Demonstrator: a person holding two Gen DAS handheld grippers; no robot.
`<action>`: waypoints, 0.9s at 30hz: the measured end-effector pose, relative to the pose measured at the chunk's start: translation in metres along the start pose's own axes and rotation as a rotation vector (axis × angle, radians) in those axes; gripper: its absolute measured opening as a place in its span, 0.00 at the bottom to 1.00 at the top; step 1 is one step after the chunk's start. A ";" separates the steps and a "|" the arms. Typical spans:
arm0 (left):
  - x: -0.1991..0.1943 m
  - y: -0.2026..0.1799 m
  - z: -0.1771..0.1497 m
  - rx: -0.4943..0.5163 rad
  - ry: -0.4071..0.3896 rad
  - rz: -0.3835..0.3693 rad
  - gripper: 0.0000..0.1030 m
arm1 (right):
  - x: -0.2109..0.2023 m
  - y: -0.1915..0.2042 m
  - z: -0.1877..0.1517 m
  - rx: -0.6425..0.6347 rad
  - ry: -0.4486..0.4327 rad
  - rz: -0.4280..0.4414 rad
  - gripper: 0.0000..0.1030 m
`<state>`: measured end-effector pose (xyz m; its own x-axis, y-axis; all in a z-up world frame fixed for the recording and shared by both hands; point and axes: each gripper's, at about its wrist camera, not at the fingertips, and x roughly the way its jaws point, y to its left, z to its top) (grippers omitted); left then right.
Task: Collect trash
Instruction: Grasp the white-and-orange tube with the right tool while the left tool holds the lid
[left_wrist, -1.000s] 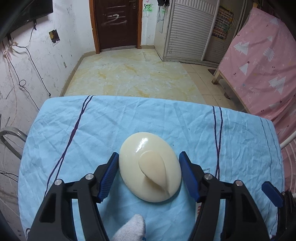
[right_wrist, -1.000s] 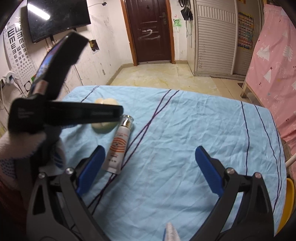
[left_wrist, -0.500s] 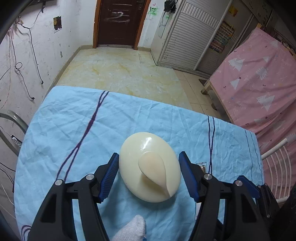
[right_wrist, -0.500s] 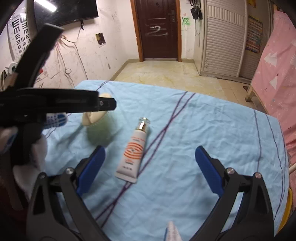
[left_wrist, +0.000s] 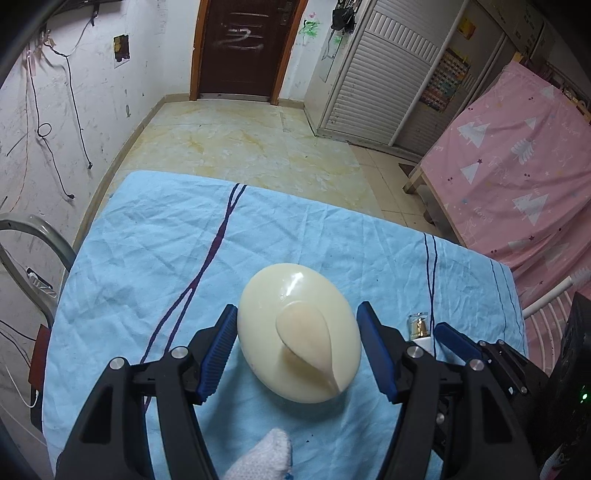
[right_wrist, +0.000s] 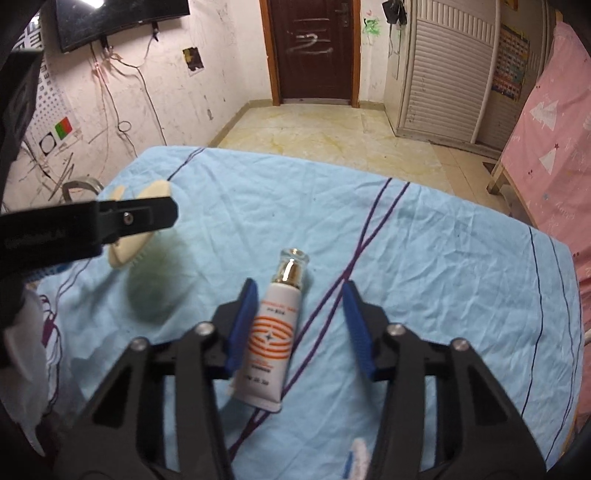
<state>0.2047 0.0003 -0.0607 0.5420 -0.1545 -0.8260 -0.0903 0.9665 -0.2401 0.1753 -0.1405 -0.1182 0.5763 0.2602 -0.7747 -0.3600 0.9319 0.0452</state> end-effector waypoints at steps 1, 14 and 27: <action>0.000 -0.001 0.000 0.002 -0.001 -0.001 0.55 | 0.001 0.002 0.001 -0.012 0.000 -0.011 0.24; -0.010 -0.014 -0.004 0.033 -0.018 0.007 0.55 | -0.023 -0.019 0.002 0.050 -0.088 0.002 0.19; -0.034 -0.062 -0.011 0.106 -0.054 0.004 0.55 | -0.061 -0.054 -0.012 0.136 -0.175 0.013 0.19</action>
<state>0.1827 -0.0564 -0.0240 0.5867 -0.1421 -0.7972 -0.0057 0.9837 -0.1795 0.1504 -0.2100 -0.0809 0.6952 0.3016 -0.6525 -0.2726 0.9505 0.1489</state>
